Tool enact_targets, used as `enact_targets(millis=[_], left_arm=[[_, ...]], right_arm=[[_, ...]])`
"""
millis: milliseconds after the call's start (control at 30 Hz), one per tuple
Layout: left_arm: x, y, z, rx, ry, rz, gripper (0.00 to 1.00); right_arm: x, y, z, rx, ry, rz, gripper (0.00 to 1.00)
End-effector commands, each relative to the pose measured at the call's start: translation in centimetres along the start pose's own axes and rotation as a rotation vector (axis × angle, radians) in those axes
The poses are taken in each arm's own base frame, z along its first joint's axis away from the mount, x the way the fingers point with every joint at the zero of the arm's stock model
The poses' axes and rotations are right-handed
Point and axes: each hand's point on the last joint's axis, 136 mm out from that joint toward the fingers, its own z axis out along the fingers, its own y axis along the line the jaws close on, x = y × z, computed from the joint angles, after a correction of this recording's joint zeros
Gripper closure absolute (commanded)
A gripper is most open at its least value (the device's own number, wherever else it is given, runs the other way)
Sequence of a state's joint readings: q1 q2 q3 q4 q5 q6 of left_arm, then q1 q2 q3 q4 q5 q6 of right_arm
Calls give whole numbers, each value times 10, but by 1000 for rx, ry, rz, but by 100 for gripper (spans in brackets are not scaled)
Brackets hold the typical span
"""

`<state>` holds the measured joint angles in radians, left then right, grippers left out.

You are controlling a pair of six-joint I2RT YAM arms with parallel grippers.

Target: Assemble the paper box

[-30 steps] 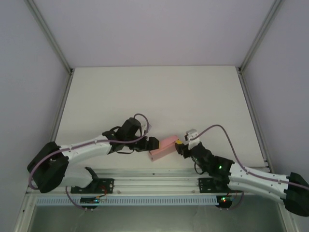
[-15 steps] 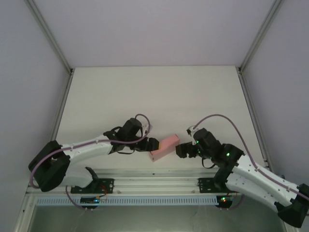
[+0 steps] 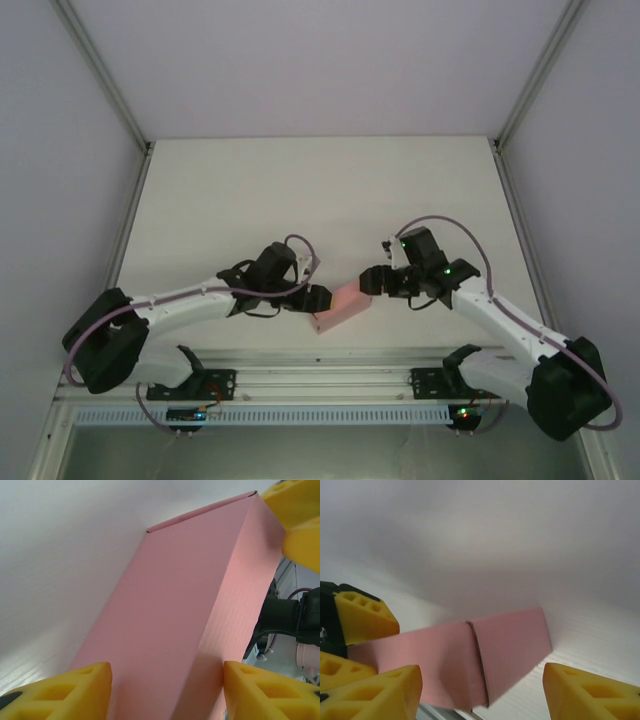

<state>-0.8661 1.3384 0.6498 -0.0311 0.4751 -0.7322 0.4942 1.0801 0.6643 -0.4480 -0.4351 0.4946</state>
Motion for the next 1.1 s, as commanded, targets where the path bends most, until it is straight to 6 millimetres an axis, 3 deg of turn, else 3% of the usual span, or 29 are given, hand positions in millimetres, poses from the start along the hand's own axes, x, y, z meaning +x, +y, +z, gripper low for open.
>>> enact_targets(millis=[0,133,267,333,400,500,633,733,800,867,933,1000,1067], left_arm=[[28,48,5,-182,91,-22,42],[26,51,6,-173,99,-17,46],[27,53,9,-157,111,10,49],[30,57,10,-159,114,32,55],[32,59,10,-166,116,48,63],[31,61,9,-169,110,74,65],[26,62,8,-185,105,96,64],[22,56,8,-178,115,121,62],[20,53,7,-176,117,145,60],[16,51,6,-182,115,171,59],[14,50,5,-183,117,186,59],[13,48,4,-182,128,200,59],[13,47,3,-181,134,212,58]], right_arm=[[-14,11,1,-68,-26,-43,43],[-3,-1,10,-61,0,-14,50],[14,-19,22,-52,15,32,70],[20,-28,25,-42,16,62,76],[26,-34,27,-43,10,79,80],[26,-38,25,-38,-6,89,83],[11,-24,15,-67,-39,35,71],[-12,-6,-1,-85,-91,-70,62],[-25,13,-14,-118,-115,-209,42],[-39,25,-25,-120,-156,-385,27],[-40,41,-31,-177,-154,-521,10],[-41,56,-37,-219,-153,-665,1],[-26,68,-38,-297,-120,-867,0]])
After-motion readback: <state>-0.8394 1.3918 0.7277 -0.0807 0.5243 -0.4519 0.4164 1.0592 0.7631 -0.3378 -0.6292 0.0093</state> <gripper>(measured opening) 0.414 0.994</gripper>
